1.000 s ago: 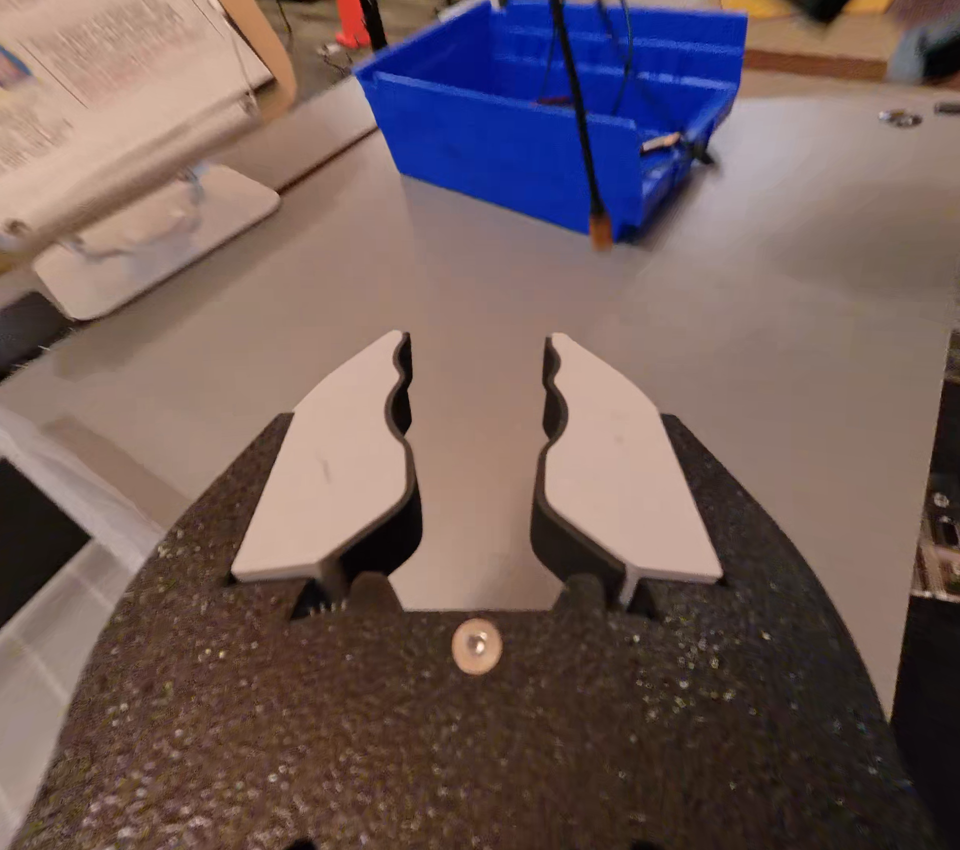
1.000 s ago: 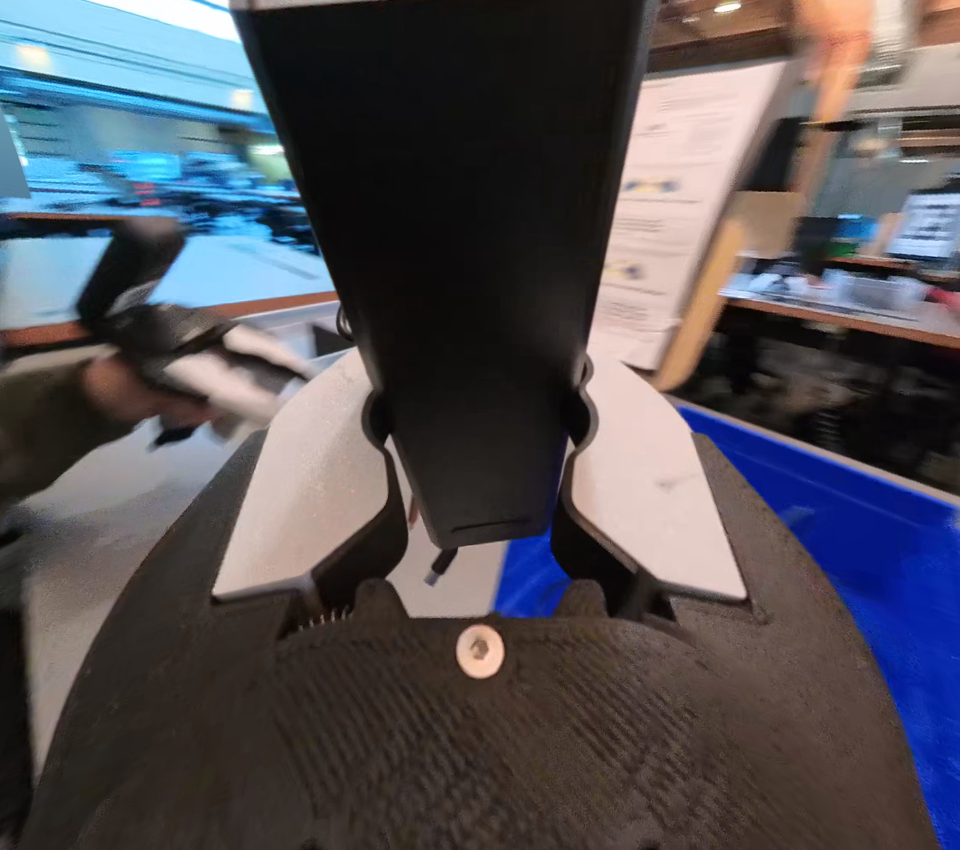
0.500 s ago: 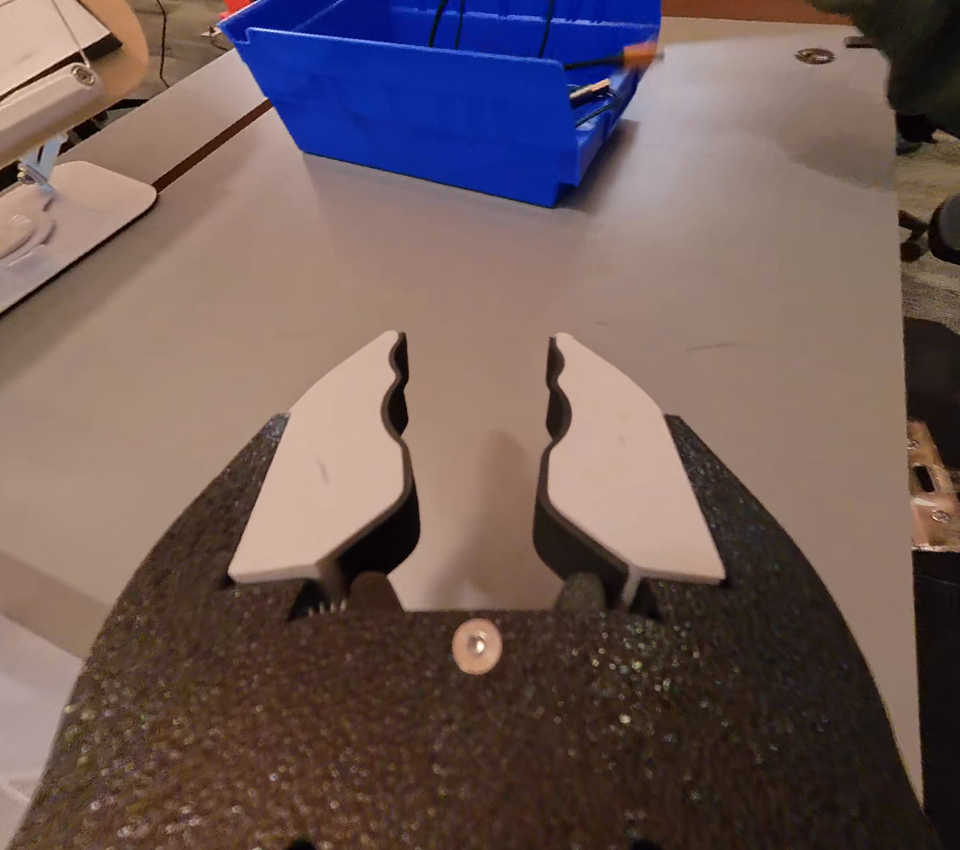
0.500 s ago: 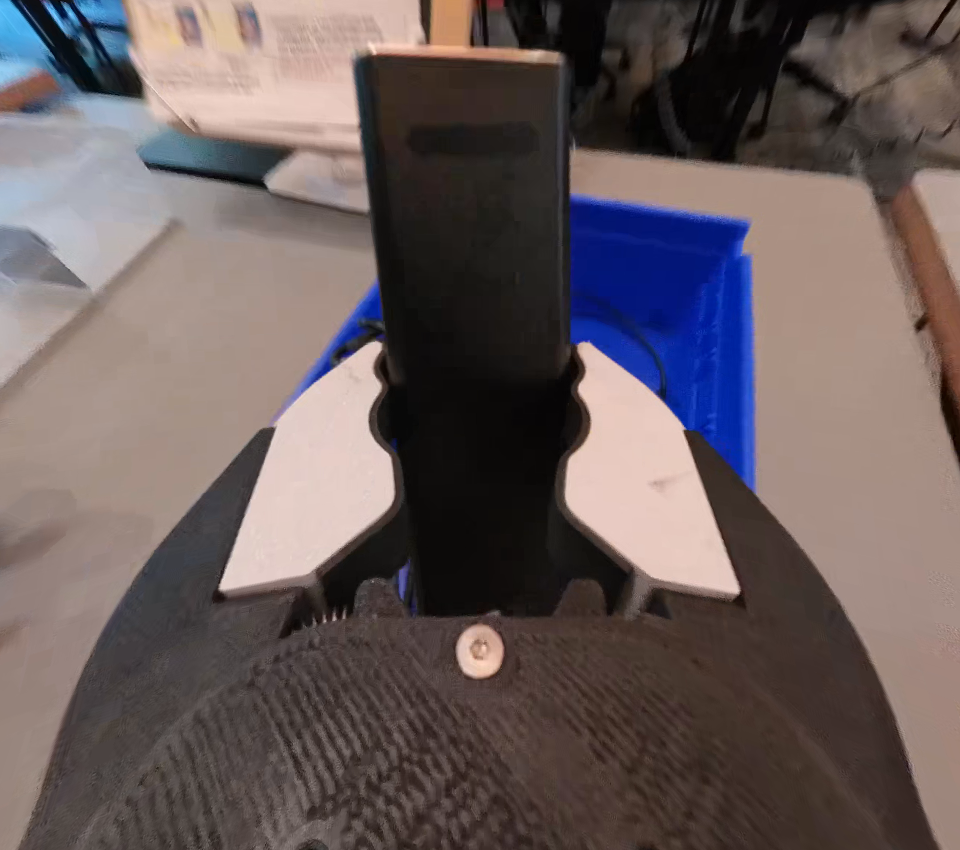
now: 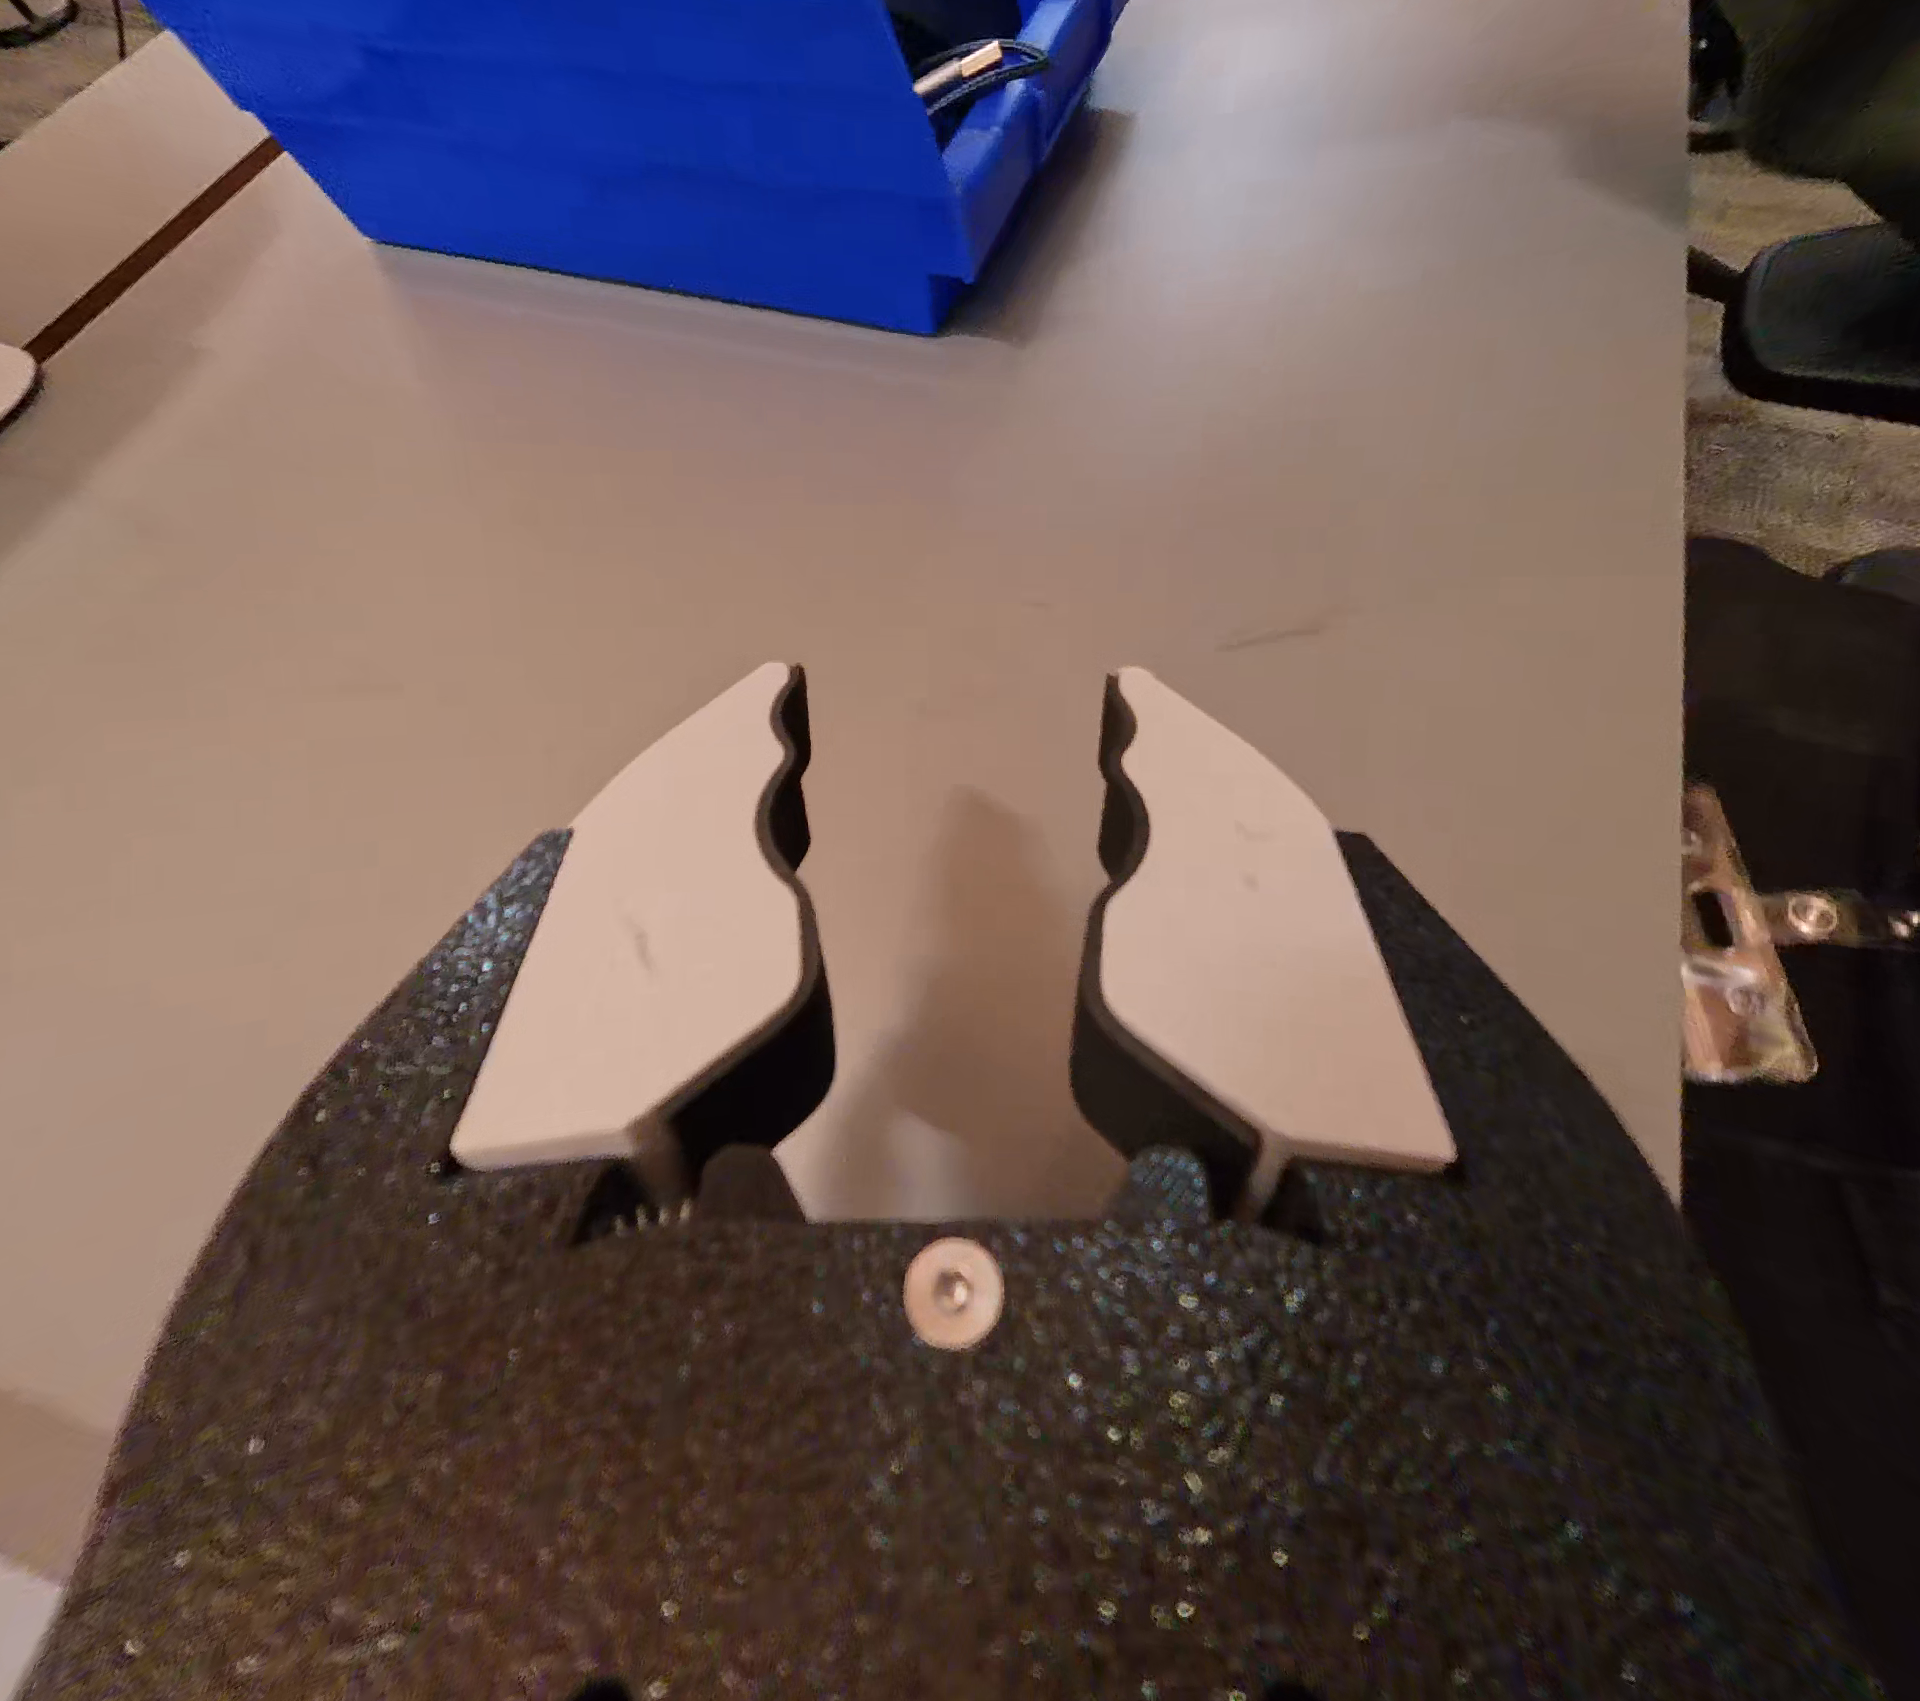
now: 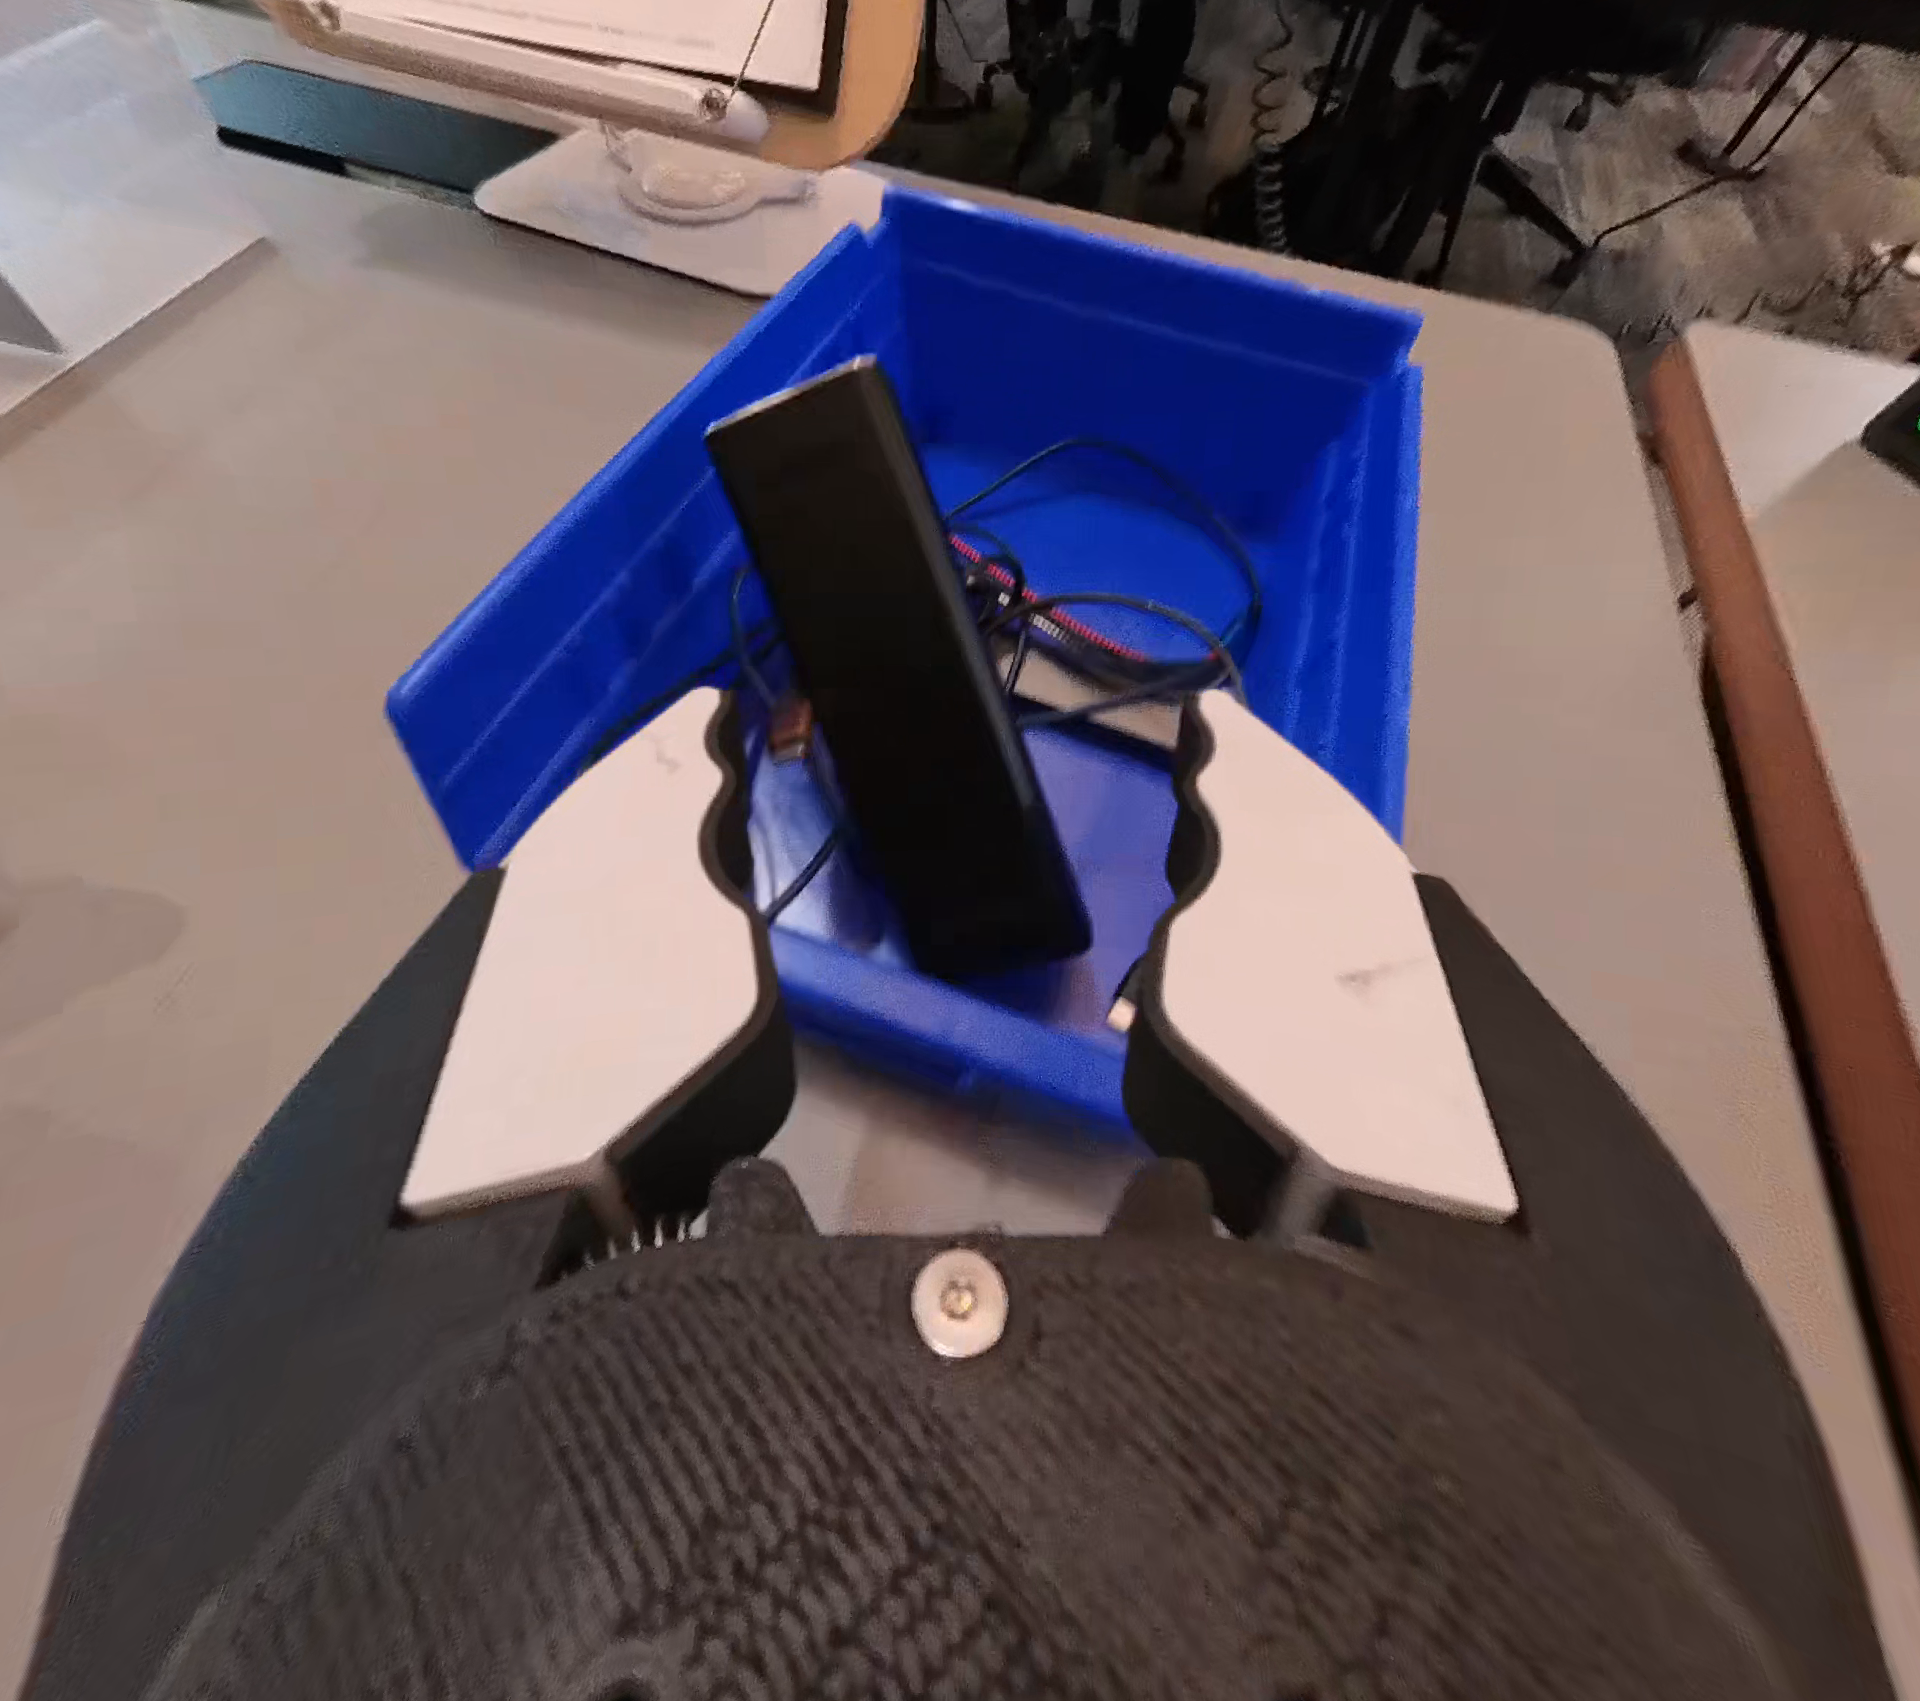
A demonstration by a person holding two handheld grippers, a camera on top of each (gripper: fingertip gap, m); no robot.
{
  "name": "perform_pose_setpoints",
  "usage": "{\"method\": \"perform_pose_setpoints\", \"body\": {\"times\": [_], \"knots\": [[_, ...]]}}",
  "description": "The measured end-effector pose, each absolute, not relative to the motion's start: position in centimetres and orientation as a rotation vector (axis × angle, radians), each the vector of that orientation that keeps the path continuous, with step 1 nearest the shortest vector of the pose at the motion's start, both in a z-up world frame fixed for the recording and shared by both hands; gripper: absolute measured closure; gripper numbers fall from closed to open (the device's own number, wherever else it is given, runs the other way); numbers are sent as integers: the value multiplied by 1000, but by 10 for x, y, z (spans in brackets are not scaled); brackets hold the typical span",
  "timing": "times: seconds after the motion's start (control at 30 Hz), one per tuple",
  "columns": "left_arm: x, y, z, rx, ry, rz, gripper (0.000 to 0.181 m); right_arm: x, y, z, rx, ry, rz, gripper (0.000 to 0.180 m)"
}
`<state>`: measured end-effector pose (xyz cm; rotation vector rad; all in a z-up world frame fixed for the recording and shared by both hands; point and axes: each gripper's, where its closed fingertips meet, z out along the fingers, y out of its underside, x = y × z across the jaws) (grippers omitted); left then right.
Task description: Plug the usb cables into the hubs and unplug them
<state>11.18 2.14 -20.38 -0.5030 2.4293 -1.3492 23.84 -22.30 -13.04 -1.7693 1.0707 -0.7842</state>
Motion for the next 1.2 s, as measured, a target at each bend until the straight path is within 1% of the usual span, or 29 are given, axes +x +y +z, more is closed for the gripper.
{"method": "perform_pose_setpoints", "body": {"times": [0.13,0.27,0.37,0.47,0.53,0.63,0.7,0.73,0.8,0.87,0.9,1.0,1.03,1.07,1.2], "knots": [[117,-13,-204,-602,2389,-1419,126,220,-228,-146,-1703,1064,-845,83],[150,-58,-188,-897,2271,-1498,116,222,-245,-132,-1695,1065,-990,72],[183,-91,-171,-1060,2184,-1538,107,221,-255,-123,-1655,1112,-1033,71],[216,-118,-165,-1179,2153,-1472,92,221,-262,-126,-1667,1123,-1054,70],[235,-133,-168,-1223,2153,-1402,90,222,-267,-128,-1654,1141,-1036,70],[262,-138,-187,-1203,2200,-1151,100,220,-270,-124,-1618,1144,-997,72],[279,-129,-202,-1164,2210,-936,120,219,-272,-121,-1600,1138,-993,74],[283,-128,-207,-1132,2222,-896,117,219,-272,-120,-1598,1133,-989,75],[297,-118,-207,-1078,2153,-839,134,217,-272,-118,-1595,1125,-975,77],[301,-107,-205,-1162,2092,-945,156,215,-273,-114,-1591,1113,-974,78],[299,-98,-205,-1181,2098,-972,161,213,-272,-111,-1587,1102,-976,79],[273,-67,-205,-1096,2172,-961,163,207,-268,-98,-1577,1049,-980,82],[261,-54,-205,-1076,2194,-969,163,204,-263,-94,-1589,1012,-959,89],[247,-38,-205,-1047,2217,-964,164,200,-254,-92,-1603,970,-923,91],[182,36,-206,-958,2307,-946,168,193,-212,-86,-1628,851,-828,90]]}}
